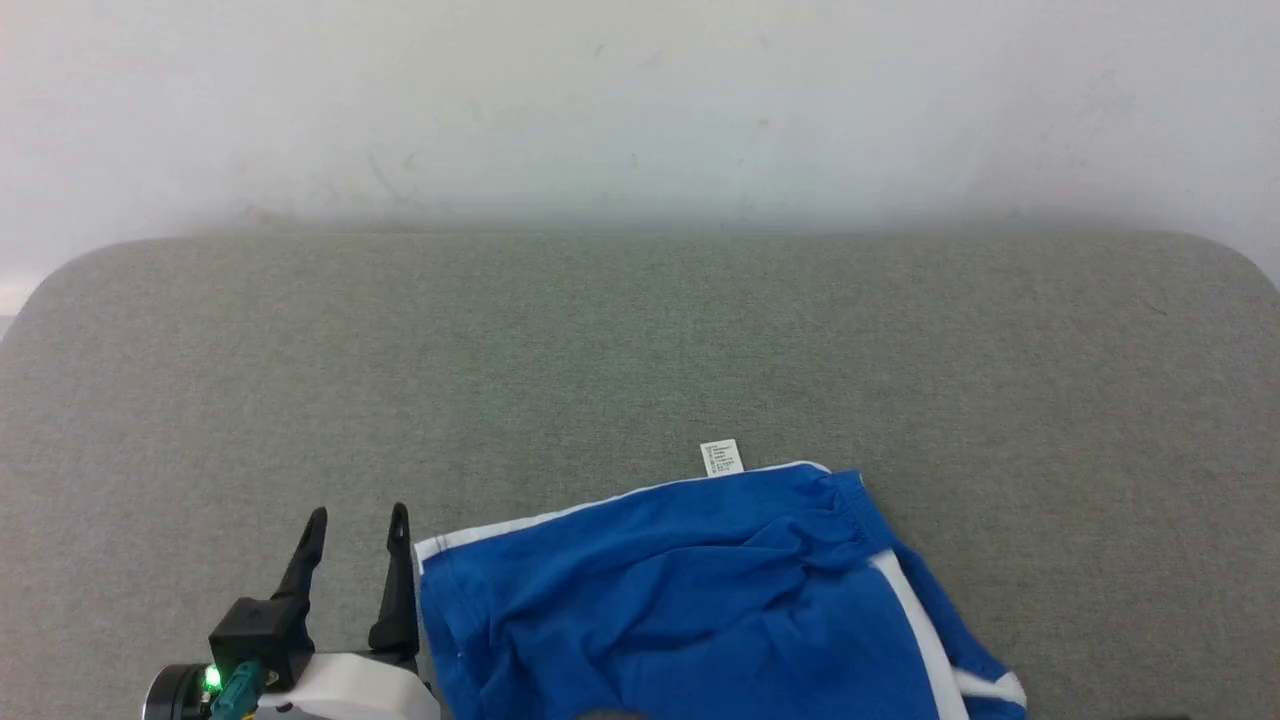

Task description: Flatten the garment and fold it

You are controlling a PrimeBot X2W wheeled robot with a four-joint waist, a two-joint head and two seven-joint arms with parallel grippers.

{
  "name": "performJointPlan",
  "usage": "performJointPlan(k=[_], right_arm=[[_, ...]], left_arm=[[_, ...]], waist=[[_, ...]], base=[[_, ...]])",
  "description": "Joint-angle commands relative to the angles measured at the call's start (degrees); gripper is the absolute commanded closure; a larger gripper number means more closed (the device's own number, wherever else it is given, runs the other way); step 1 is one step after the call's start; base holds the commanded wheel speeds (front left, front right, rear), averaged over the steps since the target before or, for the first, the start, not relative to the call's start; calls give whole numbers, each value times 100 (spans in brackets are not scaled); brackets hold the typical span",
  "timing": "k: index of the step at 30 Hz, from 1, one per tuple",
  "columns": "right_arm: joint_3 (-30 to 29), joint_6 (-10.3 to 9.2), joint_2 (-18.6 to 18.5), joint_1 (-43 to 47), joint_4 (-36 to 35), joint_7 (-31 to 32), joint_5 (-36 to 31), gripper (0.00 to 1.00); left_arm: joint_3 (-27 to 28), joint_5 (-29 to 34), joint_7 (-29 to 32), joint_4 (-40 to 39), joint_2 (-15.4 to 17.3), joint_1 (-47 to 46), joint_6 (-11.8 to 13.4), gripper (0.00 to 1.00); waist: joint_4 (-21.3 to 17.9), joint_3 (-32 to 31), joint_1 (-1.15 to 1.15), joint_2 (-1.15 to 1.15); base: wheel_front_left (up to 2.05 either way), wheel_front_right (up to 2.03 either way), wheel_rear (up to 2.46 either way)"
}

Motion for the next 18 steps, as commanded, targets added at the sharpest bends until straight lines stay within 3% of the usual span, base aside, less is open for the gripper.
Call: performJointPlan(k=[1,2,3,4,5,6,11,18], right_arm=[[-80,-4,37,189,83,101,54,100],[-190,-4,70,426,363,204,107,100],[-218,-4,79,509,551,242,197,79],[-218,-4,79,509,551,242,197,79],[-239,-4,84,561,708,250,218,49],[-263,-4,87,562,802,163,211,0],[-546,-4,91,190,719,-995,498,0],[-979,-4,92,-688,507,-2505,77,0]], left_arm=[[21,-12,12,-7,44,26,24,0],[6,-3,35,-13,54,12,33,0],[0,-3,49,-18,57,11,40,0],[0,-3,49,-18,57,11,40,0],[-7,-3,63,-21,58,12,46,0],[-14,-2,75,-19,60,15,54,0],[24,-55,75,10,64,65,93,0],[36,-102,96,45,80,78,118,0]], waist=[[-108,29,1,0],[-125,33,1,0],[-136,37,1,0],[-136,37,1,0],[-139,37,1,0],[-138,36,1,0],[-137,50,1,0],[-47,44,1,0]], base=[[0,0,0],[0,0,0],[0,0,0],[0,0,0],[0,0,0],[0,0,0],[0,0,0],[0,0,0]])
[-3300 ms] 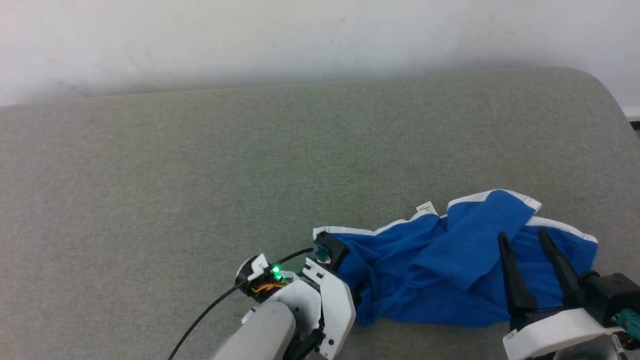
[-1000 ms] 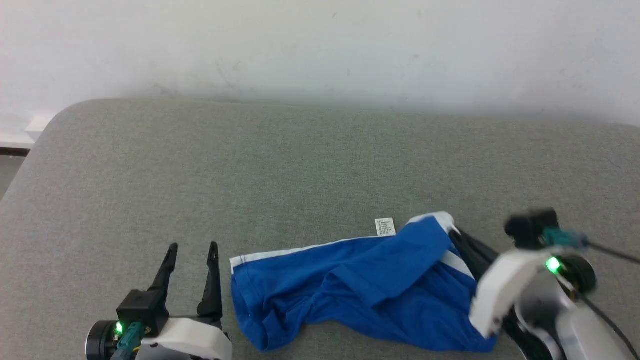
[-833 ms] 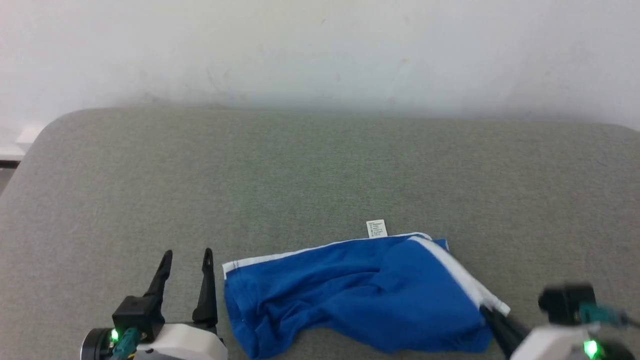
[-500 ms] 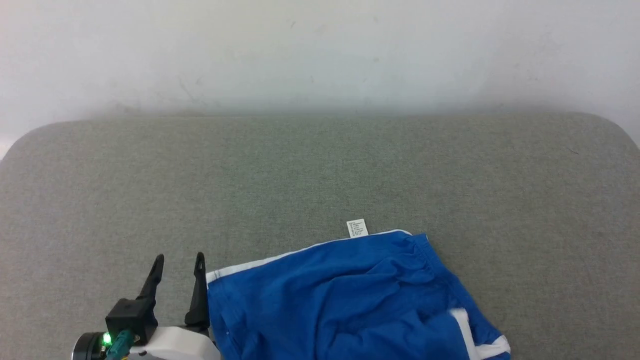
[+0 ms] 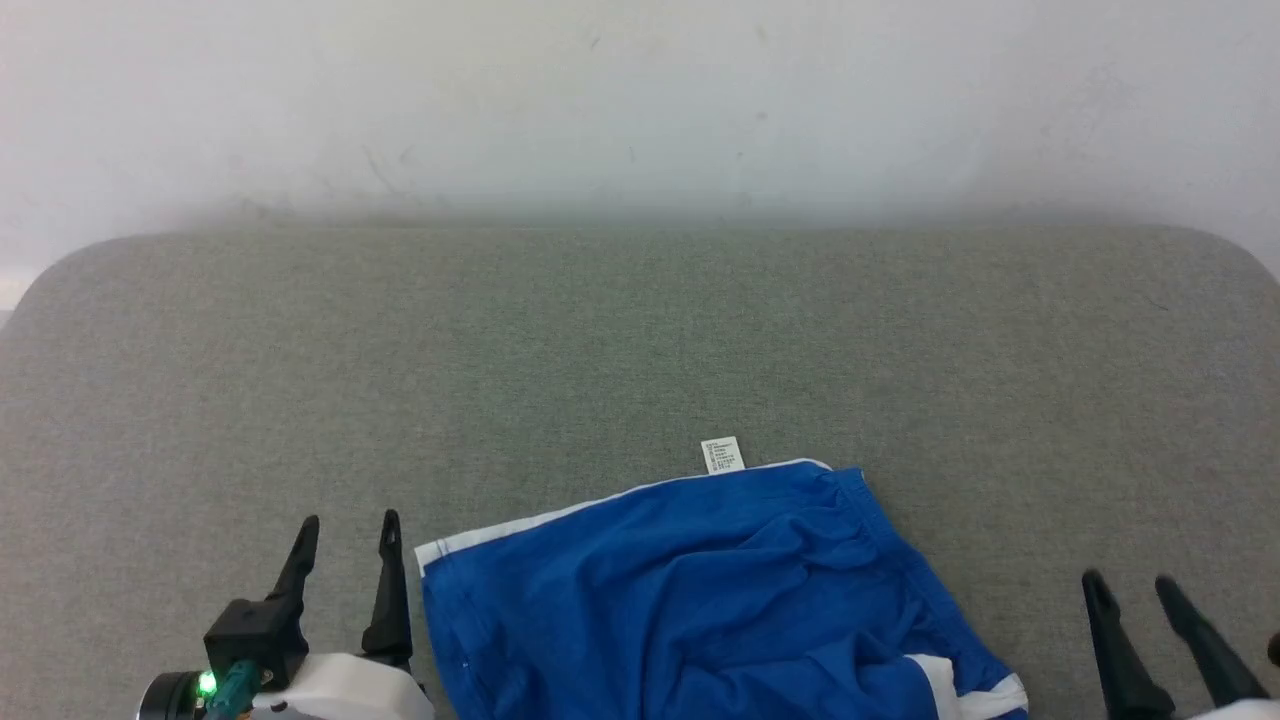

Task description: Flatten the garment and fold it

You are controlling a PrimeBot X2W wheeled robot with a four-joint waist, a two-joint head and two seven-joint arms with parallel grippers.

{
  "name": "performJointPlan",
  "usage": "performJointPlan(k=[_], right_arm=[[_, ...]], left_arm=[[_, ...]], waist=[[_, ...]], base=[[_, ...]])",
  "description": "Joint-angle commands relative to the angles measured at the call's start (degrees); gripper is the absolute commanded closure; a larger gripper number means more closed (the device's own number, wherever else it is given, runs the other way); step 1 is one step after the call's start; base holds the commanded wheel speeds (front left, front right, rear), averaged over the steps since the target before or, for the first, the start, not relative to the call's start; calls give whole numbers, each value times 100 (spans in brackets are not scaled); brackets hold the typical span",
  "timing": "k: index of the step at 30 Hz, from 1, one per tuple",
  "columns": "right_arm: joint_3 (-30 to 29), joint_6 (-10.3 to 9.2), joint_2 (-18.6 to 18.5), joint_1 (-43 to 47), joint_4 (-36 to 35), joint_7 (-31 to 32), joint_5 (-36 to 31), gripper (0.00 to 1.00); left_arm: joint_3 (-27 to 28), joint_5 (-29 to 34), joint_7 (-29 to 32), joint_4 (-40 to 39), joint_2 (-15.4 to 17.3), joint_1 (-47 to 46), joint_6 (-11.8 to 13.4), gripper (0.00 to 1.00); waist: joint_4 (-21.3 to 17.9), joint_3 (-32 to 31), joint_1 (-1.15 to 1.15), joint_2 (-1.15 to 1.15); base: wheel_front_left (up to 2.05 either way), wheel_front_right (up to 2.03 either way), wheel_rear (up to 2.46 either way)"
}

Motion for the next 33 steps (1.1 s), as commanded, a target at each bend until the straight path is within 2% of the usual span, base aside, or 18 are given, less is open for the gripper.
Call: performJointPlan(k=[1,9,12,17,20,25,30,31,32,33], right_arm=[[12,-4,15,-203,-17,-208,-158,0],[350,-4,15,-874,140,-992,-955,0],[408,-4,15,-1013,208,-1056,-1038,0],[529,-4,16,-1227,260,-1026,-1094,0],[630,-4,16,-1344,298,-1007,-1109,0],[686,-4,16,-1447,400,-997,-1054,0],[627,-4,16,-1448,526,-971,-986,0],[620,-4,16,-1447,545,-964,-970,0],[614,-4,16,-1449,555,-966,-953,0],[610,-4,16,-1454,569,-958,-947,0]], left_arm=[[27,-40,24,21,40,53,41,0],[54,-97,383,46,254,-162,-21,0],[-91,-189,903,133,378,-481,-257,0],[-403,-576,2229,582,578,-1327,-917,0],[-573,-765,3003,919,678,-1750,-1218,0],[-871,-996,4071,1396,839,-2119,-1646,0],[-1202,-1303,4955,1446,919,-2093,-1938,0],[-1287,-1314,5086,1398,945,-2073,-1970,10],[-1346,-1350,5199,1358,949,-2046,-1988,51],[-1425,-1363,5321,1332,962,-2017,-2006,72]], waist=[[40,-11,0,0],[157,92,0,0],[194,222,0,0],[152,591,0,0],[45,769,0,0],[-144,918,0,0],[-222,927,0,0],[-227,920,0,0],[-227,918,0,0],[-224,910,0,0]], base=[[0,0,0],[0,0,0],[0,0,0],[0,0,0],[0,0,0],[0,0,0],[0,0,0],[0,0,0],[0,0,0],[0,0,0]])
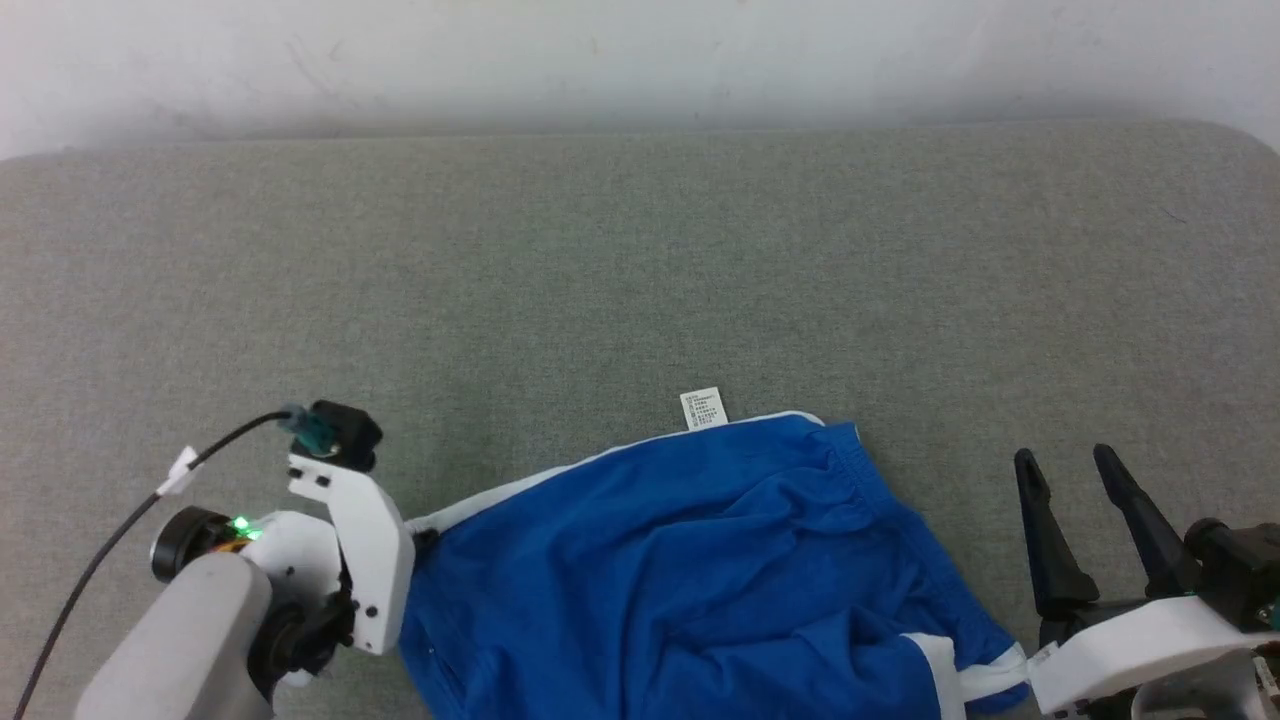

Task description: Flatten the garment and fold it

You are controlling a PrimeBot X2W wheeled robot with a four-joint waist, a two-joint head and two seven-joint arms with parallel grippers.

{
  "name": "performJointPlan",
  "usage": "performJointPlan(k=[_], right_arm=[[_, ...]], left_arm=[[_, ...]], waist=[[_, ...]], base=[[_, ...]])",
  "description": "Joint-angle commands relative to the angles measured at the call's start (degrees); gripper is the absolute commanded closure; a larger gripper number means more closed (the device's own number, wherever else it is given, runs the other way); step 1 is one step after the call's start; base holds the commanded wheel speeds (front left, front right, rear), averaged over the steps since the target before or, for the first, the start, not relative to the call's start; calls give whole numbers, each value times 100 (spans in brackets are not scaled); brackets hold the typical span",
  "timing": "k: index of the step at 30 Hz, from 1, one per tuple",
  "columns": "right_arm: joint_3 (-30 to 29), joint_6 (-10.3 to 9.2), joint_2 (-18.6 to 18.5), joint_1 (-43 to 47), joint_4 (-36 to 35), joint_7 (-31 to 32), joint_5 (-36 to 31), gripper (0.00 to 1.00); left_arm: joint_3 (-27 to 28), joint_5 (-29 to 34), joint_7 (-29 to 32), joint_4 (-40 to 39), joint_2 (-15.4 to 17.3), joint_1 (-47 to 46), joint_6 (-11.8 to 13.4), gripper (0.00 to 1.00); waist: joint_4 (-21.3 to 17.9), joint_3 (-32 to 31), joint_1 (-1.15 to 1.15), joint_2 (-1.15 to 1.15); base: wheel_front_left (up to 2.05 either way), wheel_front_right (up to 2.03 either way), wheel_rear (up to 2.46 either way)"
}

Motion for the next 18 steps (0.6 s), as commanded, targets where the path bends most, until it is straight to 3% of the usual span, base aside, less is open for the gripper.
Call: performJointPlan(k=[1,7,18], right_arm=[[-1,-4,10,-68,34,15,42,0],[280,-4,-45,-428,290,536,269,0],[1486,-4,-1076,-2359,1975,2665,1379,0]], left_arm=[[-388,-84,349,93,-158,306,-145,100],[-489,8,234,-22,-188,371,-74,100],[-254,377,-1089,-330,-484,272,361,100]], waist=[[3,-17,0,0],[29,-80,0,0],[444,-112,0,0]], base=[[0,0,0],[0,0,0],[0,0,0]])
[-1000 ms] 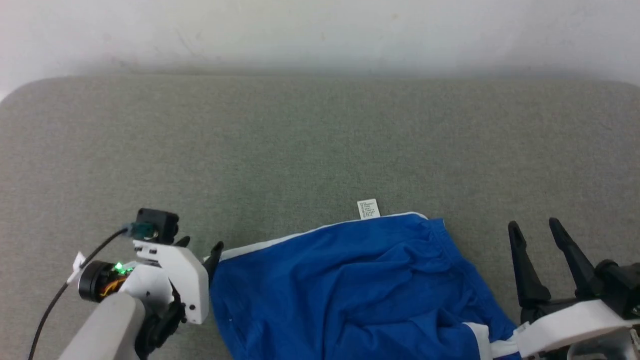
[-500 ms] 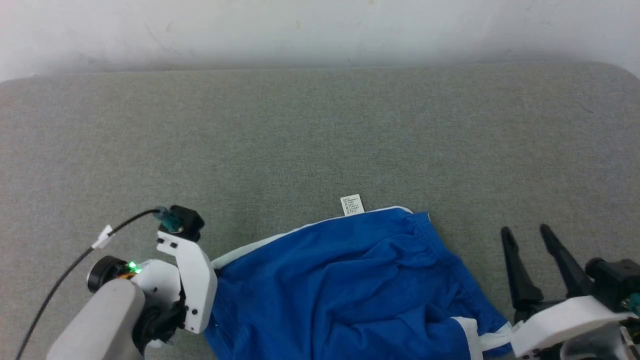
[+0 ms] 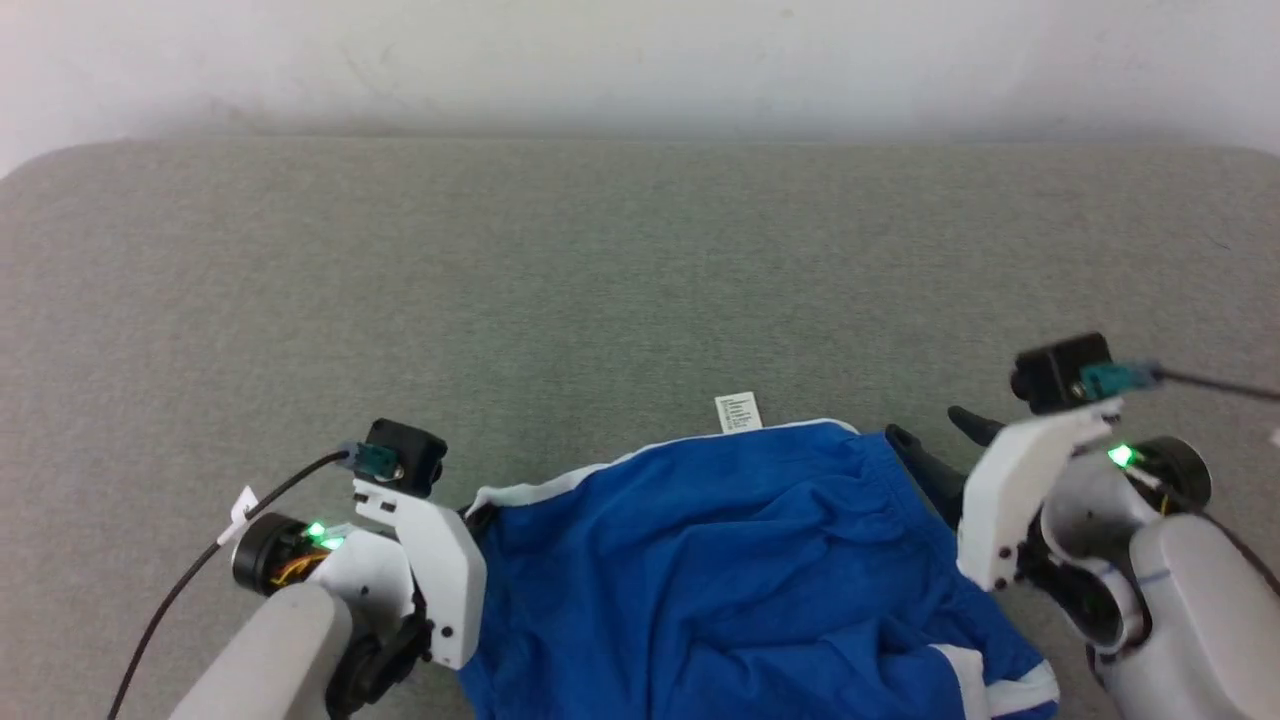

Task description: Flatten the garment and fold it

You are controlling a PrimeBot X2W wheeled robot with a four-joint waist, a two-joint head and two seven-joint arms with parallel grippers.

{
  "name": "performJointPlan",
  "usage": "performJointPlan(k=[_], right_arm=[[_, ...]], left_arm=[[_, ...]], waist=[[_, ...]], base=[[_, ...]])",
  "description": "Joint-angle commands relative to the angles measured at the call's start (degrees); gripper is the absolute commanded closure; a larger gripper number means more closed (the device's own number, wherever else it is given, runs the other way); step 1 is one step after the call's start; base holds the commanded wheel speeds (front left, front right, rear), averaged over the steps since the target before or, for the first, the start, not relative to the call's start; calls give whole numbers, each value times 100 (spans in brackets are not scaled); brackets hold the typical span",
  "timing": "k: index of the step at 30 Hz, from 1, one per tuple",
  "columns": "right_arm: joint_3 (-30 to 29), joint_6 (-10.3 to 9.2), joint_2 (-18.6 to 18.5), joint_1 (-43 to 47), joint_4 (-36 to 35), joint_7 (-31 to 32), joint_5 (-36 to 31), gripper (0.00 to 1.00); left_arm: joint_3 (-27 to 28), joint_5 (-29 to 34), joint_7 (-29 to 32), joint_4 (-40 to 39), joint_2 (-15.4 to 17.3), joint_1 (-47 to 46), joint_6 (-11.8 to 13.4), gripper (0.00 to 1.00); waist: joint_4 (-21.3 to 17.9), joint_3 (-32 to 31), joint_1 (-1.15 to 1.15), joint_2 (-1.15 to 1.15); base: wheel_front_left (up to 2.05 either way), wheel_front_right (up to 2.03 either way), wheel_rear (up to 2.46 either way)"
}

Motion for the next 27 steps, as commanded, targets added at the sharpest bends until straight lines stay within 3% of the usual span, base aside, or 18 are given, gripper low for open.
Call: performJointPlan(k=[1,6,13,14,15,16,20,27], right_arm=[[233,-4,-134,-381,354,283,167,0],[724,-4,-363,-1050,1383,721,358,0],[1296,-4,-392,-1436,2574,1394,638,0],[1383,-4,-388,-1461,2706,1527,701,40],[1464,-4,-378,-1473,2809,1652,772,55],[1534,-4,-359,-1481,2881,1773,848,100],[1759,-4,-363,-1604,2815,1810,1073,100],[1790,-4,-618,-2118,2110,784,1099,100]], left_arm=[[3,72,-155,-104,-66,38,56,100],[-41,167,-394,-310,-147,-48,61,100],[-84,227,-593,-427,-204,-108,50,100],[-90,227,-613,-428,-212,-110,49,100],[-94,227,-628,-425,-215,-112,49,100],[-92,225,-644,-418,-214,-110,53,100],[-48,223,-723,-394,-173,-117,78,100],[253,311,-1000,-445,34,-502,167,100]], waist=[[221,31,-1,0],[445,117,-1,0],[550,217,-1,0],[559,222,-1,0],[563,225,-1,0],[558,223,-1,0],[485,152,-1,0],[287,-164,-1,0]], base=[[0,0,0],[0,0,0],[0,0,0],[0,0,0],[0,0,0],[0,0,0],[0,0,0],[0,0,0]])
